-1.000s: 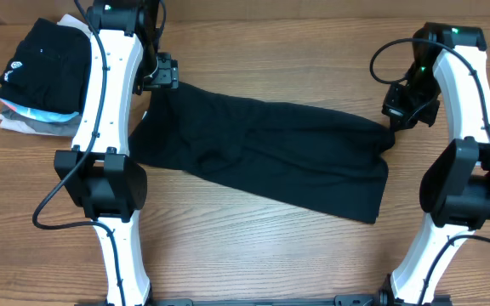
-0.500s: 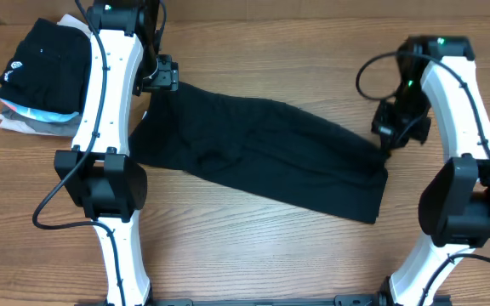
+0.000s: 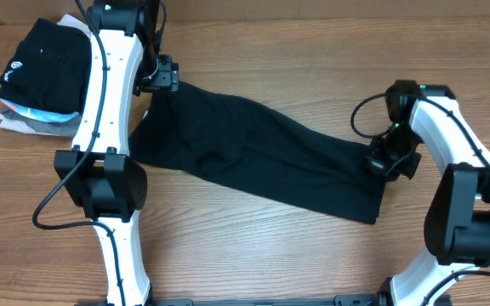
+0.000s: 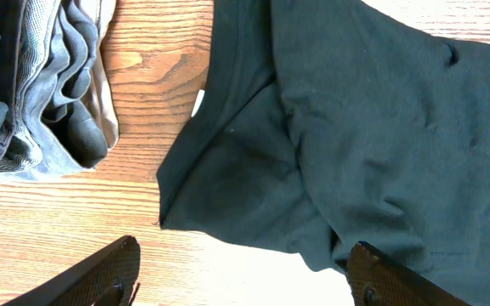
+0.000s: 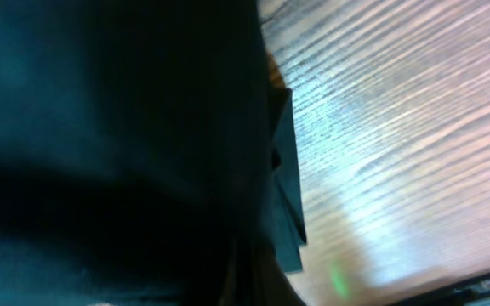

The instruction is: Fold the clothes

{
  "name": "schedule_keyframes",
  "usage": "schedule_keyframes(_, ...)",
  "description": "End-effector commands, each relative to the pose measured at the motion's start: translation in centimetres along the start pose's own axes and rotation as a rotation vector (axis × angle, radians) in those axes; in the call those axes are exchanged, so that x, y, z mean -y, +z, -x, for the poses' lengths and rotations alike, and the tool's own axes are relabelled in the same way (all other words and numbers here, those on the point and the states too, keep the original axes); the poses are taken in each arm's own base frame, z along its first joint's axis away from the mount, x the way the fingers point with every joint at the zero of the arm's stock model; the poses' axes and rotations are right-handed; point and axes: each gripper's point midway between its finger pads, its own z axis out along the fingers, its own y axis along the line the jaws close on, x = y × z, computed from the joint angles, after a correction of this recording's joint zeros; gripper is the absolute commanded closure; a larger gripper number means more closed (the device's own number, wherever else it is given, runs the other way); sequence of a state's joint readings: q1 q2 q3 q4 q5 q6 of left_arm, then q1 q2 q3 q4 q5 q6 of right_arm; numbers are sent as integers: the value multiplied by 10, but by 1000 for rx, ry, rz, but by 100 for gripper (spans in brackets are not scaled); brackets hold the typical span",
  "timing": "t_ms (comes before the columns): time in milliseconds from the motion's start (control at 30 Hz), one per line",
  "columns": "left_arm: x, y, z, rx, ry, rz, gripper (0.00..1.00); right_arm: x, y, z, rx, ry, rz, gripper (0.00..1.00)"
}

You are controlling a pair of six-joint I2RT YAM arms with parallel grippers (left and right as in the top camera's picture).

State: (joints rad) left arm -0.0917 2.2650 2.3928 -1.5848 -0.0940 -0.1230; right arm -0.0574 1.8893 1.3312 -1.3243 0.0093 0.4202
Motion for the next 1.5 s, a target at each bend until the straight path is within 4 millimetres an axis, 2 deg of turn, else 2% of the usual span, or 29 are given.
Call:
schedule_keyframes(0,2,-17,3,45,19,-15,20,5,2,-1,23,12,-5,68)
schedule_keyframes(33,2,-17,2,44,20,-15,19,5,4,-2,20,12,-7,51)
schedule_keyframes(67,2,-17,2,43,23,-15,20,6,5,-2,18,12,-8,46)
schedule_keyframes(400,2,-17,2,44,23,-15,17,9,-1,13,60,80,25,42)
schedule_keyframes(500,2,-17,3,46,22,-16,17,5,2,22,97,56,45,28)
schedule_keyframes(633,2,-17,3,46,22,-16,17,-2,15,24,107,44,84,23)
schedule_keyframes(733,2,-17,3,46,22,-16,16,-9,29,18,83,30,129,21)
schedule_keyframes(900,2,-17,3,46,22,-16,16,-5,54,2,35,34,129,22)
schedule_keyframes(1033,2,-17,3,46,22,-16,16,-13,68,-9,2,32,188,36)
schedule_keyframes(1067,2,-17,3,46,22,-16,16,-15,71,-9,4,30,204,48)
schedule_keyframes(1100,2,-17,3,46,22,-16,16,-16,74,-7,12,48,211,67)
schedule_keyframes(1133,2,-17,3,46,22,-16,16,-16,74,-6,16,62,210,79)
schedule_keyframes(1167,2,-17,3,46,22,-16,16,-16,74,-4,21,83,215,96)
schedule_keyframes(1300,2,-17,3,46,22,-15,16,-15,63,12,47,147,253,96)
schedule_keyframes(1467,2,-17,3,45,22,-15,16,4,30,40,81,179,295,96)
